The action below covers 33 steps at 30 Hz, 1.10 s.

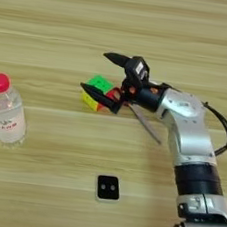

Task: Move the objects on the table

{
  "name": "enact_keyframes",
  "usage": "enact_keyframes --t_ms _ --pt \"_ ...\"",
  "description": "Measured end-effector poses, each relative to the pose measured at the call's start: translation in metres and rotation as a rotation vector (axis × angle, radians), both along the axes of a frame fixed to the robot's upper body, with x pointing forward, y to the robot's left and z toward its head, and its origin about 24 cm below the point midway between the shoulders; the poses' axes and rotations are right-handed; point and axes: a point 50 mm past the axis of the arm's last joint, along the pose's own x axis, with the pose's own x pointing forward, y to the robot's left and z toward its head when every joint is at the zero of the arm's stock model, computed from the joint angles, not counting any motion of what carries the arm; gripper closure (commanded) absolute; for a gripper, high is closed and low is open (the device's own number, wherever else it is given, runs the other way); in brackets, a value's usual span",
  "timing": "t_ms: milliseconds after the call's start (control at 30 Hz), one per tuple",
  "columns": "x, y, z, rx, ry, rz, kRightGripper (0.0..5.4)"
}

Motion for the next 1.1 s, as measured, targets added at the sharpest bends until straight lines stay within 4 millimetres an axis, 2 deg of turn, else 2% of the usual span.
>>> enact_keyframes --t_ms 100,233,533,600,800,1067,1100 --pt "-0.020 -0.009 -0.004 -0.038 0.046 0.106 0.03" --pt "-0.037 -0.017 -0.005 -0.081 0.080 0.189 0.03" --pt "-0.061 -0.030 -0.014 -0.177 0.189 0.316 0.03" --pt "-0.069 -0.032 -0.023 -0.243 0.241 0.357 0.03" --pt "-0.080 -0.036 -0.035 -0.385 0.264 0.423 0.03" --pt "-0.085 -0.029 -0.055 -0.520 0.249 0.449 0.03" --pt "-0.086 -0.026 -0.060 -0.533 0.245 0.457 0.19"
